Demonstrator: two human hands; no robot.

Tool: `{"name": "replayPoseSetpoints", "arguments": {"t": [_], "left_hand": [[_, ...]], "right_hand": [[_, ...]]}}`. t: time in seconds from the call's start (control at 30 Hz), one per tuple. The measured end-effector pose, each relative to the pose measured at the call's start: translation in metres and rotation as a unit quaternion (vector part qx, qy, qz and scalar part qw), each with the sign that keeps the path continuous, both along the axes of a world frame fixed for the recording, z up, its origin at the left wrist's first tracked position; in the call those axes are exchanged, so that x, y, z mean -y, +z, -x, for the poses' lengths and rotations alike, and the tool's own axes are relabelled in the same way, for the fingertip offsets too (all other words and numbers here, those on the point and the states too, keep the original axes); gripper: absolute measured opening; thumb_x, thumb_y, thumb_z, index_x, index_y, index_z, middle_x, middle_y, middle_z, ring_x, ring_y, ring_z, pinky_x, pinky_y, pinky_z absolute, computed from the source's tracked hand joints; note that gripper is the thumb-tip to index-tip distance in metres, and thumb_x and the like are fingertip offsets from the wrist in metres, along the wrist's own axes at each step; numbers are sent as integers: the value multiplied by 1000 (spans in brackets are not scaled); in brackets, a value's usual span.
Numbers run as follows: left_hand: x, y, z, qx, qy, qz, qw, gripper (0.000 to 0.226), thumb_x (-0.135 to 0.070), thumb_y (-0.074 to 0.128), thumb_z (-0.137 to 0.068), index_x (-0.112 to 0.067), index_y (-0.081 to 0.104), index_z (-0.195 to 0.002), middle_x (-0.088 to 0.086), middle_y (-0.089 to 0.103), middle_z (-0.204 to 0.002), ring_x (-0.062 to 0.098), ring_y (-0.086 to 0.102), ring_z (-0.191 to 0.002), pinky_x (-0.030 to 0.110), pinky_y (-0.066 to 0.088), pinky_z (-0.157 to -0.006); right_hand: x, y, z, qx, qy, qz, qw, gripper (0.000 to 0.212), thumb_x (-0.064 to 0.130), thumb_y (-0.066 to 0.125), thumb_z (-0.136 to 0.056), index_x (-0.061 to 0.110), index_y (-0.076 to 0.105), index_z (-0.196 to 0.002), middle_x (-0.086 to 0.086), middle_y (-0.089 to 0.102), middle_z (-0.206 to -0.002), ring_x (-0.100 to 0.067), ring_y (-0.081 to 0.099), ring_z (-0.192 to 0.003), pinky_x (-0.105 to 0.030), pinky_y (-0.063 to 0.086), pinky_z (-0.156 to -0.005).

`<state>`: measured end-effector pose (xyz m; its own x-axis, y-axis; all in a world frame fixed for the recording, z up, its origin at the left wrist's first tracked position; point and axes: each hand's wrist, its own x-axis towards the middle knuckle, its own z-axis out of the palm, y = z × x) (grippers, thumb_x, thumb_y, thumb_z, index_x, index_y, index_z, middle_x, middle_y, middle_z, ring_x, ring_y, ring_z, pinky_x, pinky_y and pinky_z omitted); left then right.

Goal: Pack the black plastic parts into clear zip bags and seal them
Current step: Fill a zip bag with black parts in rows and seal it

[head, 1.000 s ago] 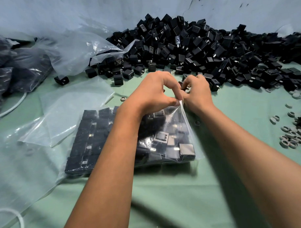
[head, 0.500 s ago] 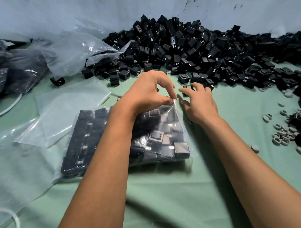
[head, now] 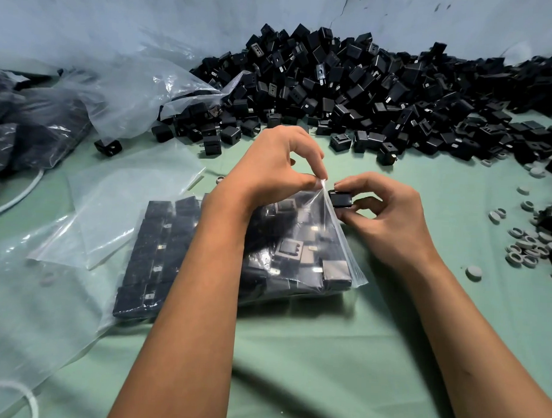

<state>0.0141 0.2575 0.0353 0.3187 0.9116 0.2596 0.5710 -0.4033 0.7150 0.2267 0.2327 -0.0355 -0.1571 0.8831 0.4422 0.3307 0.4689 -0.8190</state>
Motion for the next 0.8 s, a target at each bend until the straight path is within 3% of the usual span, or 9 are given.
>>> {"name": "replayPoseSetpoints", "arguments": {"t": [0.1,0.23,0.4,0.6,0.8], "left_hand": [[-1,-1,0,4,2,-2,1000,18,-9,87,-74,-25,82,-81,-9,71,-105,0,63,-103,22,51,-87],[-2,-3,1,5,0,0,1000,18,-10,87,-75,-27,81,-81,-10,71,-105,3,63,-106,25,51,-88],[-2,-3,2,8,-2,3,1000,19,-10,87,-75,-27,82,-81,-10,71,-105,2,63,-106,22,49,-88],[-2,-3,0,6,-2,0,1000,16,-11,87,-76,-24,82,-82,-8,71,-105,2,64,-105,22,51,-87],[-2,-2,-2,0,-4,-1,1000,18,-8,86,-76,-24,82,-82,-7,71,-106,2,64,-105,23,52,-88]], "right_hand": [[-1,-1,-3,-42,48,11,998,32,-6,83,-79,11,78,-107,-3,76,-107,-22,72,-105,-43,60,-88],[3,-1,4,-43,99,28,994,17,9,81,-86,12,80,-103,-3,78,-106,-26,73,-105,-48,62,-86],[6,1,9,-65,98,39,992,13,17,83,-86,17,81,-99,-3,79,-98,-25,77,-93,-49,63,-82],[4,1,7,-113,97,59,987,18,7,84,-83,12,78,-100,-6,80,-96,-26,78,-91,-38,63,-83],[6,5,9,-155,99,84,979,22,1,85,-80,5,75,-99,-11,79,-96,-27,78,-90,-37,64,-82]]}}
